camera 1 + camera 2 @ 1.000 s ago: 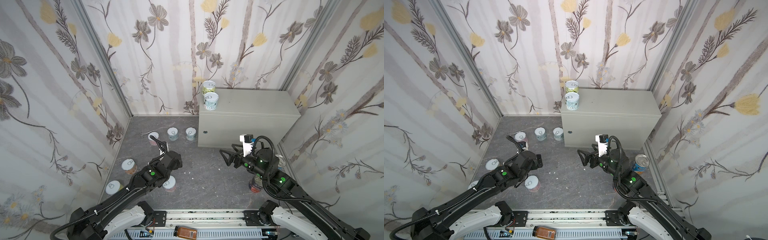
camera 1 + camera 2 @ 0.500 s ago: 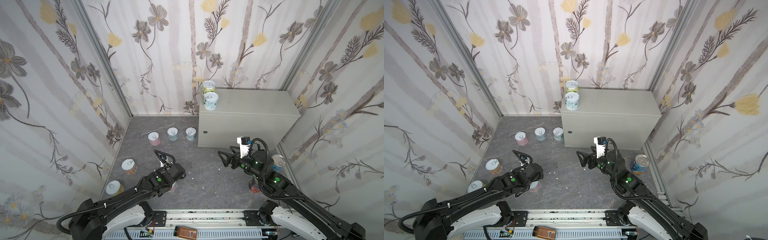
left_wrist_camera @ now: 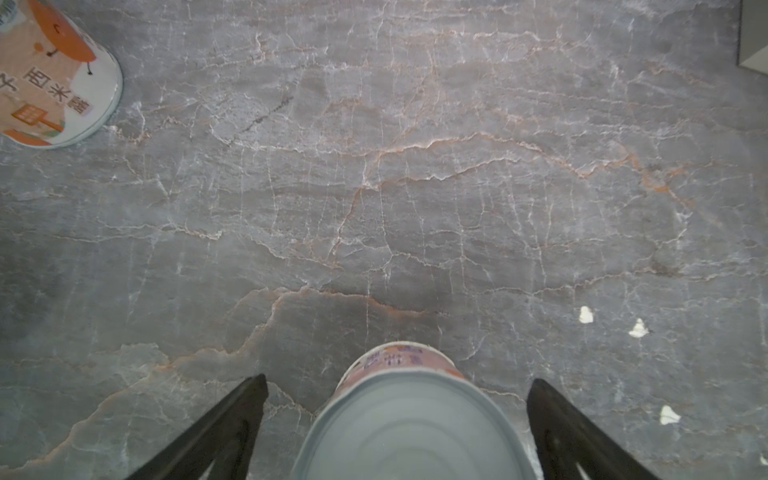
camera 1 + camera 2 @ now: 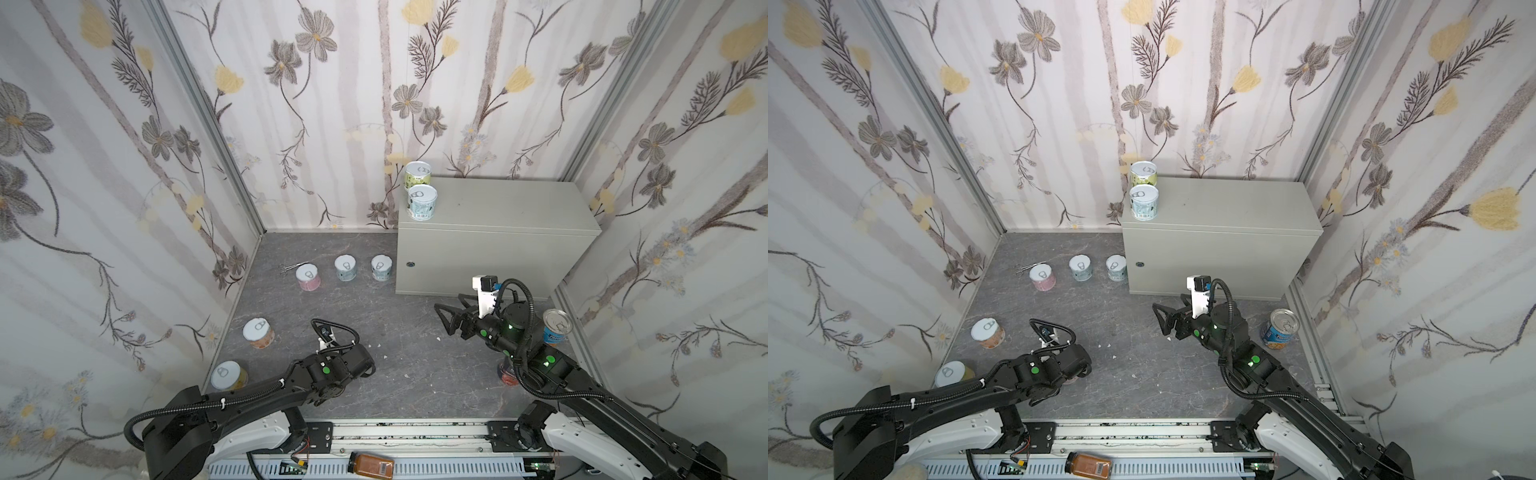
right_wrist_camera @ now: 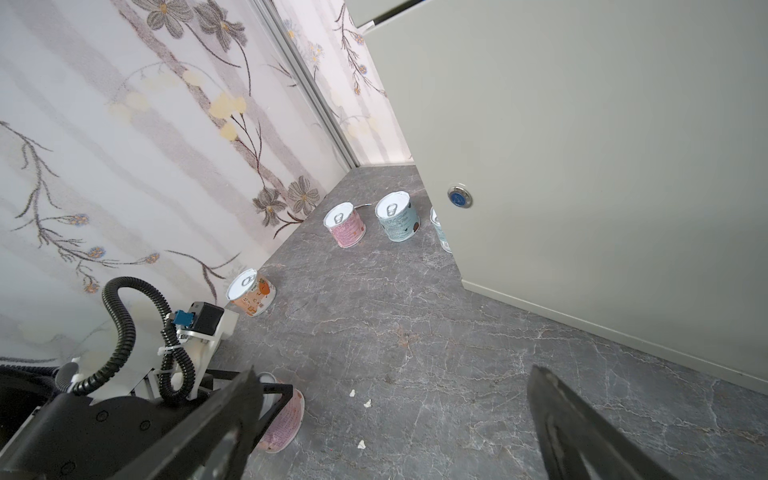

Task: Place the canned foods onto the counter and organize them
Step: 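Lower the left gripper over the pink-lidded can near the robot and close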

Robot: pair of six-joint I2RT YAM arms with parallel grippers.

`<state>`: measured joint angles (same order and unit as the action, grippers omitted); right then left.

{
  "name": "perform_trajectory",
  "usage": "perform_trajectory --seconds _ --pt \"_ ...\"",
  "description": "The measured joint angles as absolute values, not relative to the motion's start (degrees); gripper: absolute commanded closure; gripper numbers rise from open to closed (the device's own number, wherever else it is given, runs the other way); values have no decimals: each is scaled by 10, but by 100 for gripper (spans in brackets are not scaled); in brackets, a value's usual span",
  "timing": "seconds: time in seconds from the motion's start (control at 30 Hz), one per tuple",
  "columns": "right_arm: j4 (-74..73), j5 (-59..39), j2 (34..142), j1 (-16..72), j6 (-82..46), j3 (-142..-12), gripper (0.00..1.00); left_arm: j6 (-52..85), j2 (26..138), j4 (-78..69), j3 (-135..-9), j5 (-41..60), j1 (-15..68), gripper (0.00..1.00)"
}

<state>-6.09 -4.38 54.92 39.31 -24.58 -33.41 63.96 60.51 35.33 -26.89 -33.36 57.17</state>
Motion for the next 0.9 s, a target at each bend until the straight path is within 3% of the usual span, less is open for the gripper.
perform_trajectory --seconds 0.67,0.9 --pt "-62 -46 562 393 -246 -345 0 628 672 252 -253 -351 588 28" --pt "-58 -46 559 393 -245 -350 0 585 719 203 -288 -347 593 32"
